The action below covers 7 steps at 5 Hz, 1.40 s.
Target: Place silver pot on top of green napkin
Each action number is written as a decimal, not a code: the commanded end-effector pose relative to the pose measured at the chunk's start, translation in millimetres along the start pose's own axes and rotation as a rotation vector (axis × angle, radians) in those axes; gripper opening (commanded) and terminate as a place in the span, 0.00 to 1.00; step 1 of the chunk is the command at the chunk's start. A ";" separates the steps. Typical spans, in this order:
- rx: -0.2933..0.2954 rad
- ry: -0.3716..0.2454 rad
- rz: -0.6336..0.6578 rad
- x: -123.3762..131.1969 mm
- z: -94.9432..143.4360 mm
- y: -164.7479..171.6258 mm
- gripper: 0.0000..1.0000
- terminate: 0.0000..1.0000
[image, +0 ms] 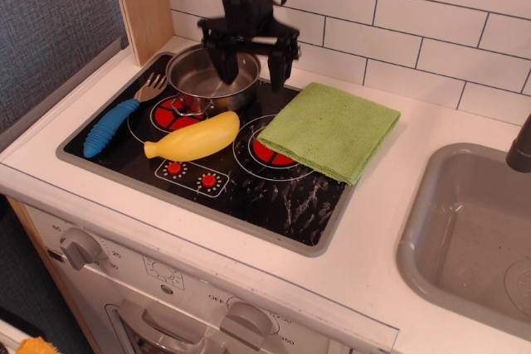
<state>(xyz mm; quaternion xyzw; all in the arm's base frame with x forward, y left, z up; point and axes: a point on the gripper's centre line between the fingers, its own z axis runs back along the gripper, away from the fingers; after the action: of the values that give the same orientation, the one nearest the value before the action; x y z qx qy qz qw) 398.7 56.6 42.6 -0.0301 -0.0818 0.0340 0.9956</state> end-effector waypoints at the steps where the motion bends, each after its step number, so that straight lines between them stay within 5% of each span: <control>1: 0.023 0.105 -0.054 8.7 -18.2 5.0 0.00 0.00; 5: 0.116 0.123 -0.014 -2.2 11.7 5.9 0.00 0.00; 7: 0.118 0.107 -0.080 0.9 55.9 -62.0 0.00 0.00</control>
<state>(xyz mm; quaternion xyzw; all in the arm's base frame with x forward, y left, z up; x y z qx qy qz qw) 387.9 -4.8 70.1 0.0285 0.0204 -0.0067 0.9994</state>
